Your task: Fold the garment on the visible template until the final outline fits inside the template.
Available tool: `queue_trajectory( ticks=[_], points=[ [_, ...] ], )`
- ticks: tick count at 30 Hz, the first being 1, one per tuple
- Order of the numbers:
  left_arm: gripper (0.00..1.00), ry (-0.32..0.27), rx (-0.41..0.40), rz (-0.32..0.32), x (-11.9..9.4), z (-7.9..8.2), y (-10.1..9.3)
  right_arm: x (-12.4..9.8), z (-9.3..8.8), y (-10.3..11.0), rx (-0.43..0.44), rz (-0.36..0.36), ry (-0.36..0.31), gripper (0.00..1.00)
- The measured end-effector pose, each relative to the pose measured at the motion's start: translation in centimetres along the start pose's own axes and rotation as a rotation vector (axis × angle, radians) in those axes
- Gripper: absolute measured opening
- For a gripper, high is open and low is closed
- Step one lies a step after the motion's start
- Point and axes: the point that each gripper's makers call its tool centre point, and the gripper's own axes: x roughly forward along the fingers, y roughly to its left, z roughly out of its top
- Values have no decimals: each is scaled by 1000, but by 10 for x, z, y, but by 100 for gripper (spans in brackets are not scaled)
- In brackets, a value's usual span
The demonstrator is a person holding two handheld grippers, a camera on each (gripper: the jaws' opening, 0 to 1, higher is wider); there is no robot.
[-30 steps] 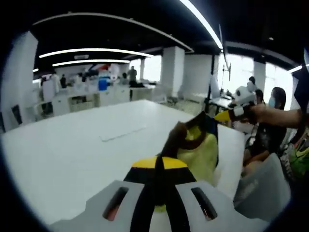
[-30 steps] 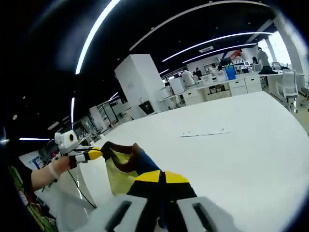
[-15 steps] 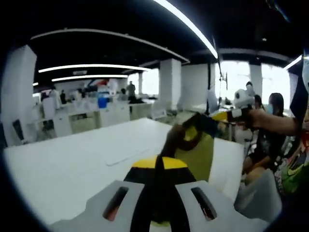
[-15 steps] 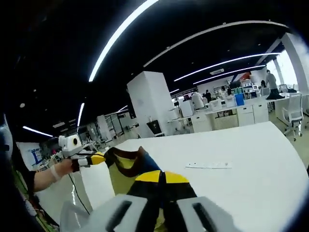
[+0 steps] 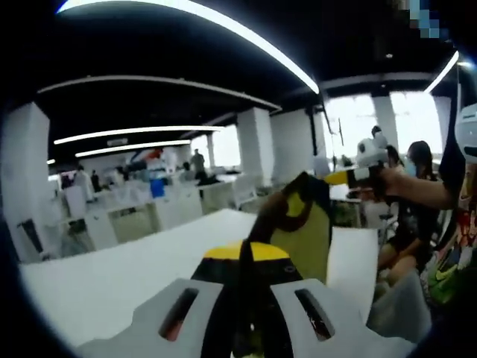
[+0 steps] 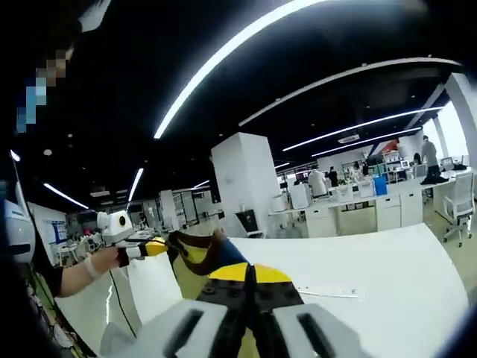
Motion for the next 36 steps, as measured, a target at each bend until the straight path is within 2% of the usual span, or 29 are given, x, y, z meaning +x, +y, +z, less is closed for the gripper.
queue_trajectory(
  ticks=[3, 6, 10, 13, 16, 17, 19, 22, 24, 27, 31, 32, 36],
  points=[
    [0, -30, 44, 3, -3, 12, 0, -2, 13, 8, -31, 10, -14, 0],
    [0, -52, 38, 4, -6, 24, -1, -4, 25, 14, -46, 19, -38, 0],
    [0, -67, 57, -7, -8, 33, -3, -5, 38, 17, -58, 25, -65, 0],
    [0, -71, 47, -14, -7, 33, -3, -4, 39, 14, -56, 31, -73, 0],
    [0, -81, -5, -10, -5, 26, 3, 0, 26, 4, -36, 19, -51, 0],
    [0, -63, -44, -8, -3, 19, 5, 1, 20, 1, -20, 14, -41, 0],
    [0, -61, -45, 3, -1, 11, 11, 2, 11, -2, 29, 22, -35, 0],
    [0, -35, -110, 6, 6, -7, 16, 9, -8, -13, 58, 11, 5, 0],
    [0, 3, -80, 11, 14, -24, 19, 13, -18, -19, 51, 2, 20, 0],
    [0, 31, -152, 16, 26, -46, 26, 21, -36, -30, 65, -16, 64, 0],
    [0, 71, -150, 18, 45, -72, 36, 32, -56, -50, 80, -30, 109, 0],
    [0, 88, -188, 20, 51, -81, 41, 36, -61, -56, 86, -35, 119, 0],
    [0, 117, -202, 23, 69, -103, 54, 49, -80, -75, 90, -42, 161, 0]
  ],
)
